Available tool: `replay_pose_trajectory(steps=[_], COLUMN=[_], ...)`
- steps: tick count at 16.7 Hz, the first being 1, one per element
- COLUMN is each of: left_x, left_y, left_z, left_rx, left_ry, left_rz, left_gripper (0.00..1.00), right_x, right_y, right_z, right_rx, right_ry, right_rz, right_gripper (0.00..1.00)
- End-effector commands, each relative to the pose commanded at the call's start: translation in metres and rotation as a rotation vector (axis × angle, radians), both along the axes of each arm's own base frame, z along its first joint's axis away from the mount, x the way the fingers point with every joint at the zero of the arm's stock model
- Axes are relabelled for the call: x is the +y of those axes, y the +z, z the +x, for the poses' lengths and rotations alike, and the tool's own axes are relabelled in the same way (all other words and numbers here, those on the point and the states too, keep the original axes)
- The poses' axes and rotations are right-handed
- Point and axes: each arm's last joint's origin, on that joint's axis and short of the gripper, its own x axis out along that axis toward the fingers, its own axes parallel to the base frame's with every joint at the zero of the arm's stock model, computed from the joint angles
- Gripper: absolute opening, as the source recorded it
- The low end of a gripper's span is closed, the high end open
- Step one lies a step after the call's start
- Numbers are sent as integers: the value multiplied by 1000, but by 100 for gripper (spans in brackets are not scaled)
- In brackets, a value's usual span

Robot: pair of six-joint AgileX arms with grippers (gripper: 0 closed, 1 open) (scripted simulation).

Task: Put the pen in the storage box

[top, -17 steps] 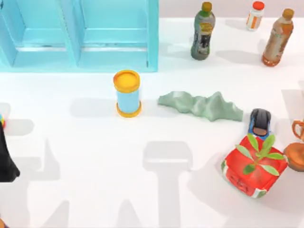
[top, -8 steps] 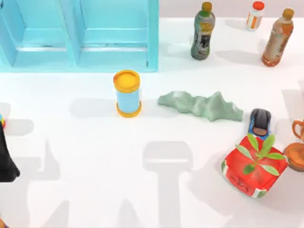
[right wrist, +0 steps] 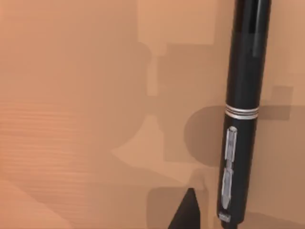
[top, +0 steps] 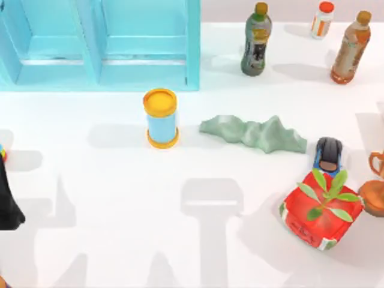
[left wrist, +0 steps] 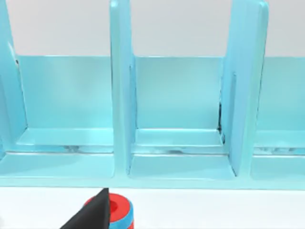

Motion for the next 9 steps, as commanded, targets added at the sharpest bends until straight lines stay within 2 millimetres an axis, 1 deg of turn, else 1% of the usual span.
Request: replay_pose_trajectory(steps=[3,4,9], left_x=[0,0,0], left_y=[0,0,0], left_z=[0,0,0], left_rx=[0,0,0], left_ry=[0,0,0], left_rz=[0,0,0], left_gripper=[100,100,100], right_x=[0,0,0], right_y=[0,0,0], right_z=[0,0,0], right_rx=[0,0,0], right_ry=[0,0,0], right_rz=[0,0,0], right_gripper=[98,100,100])
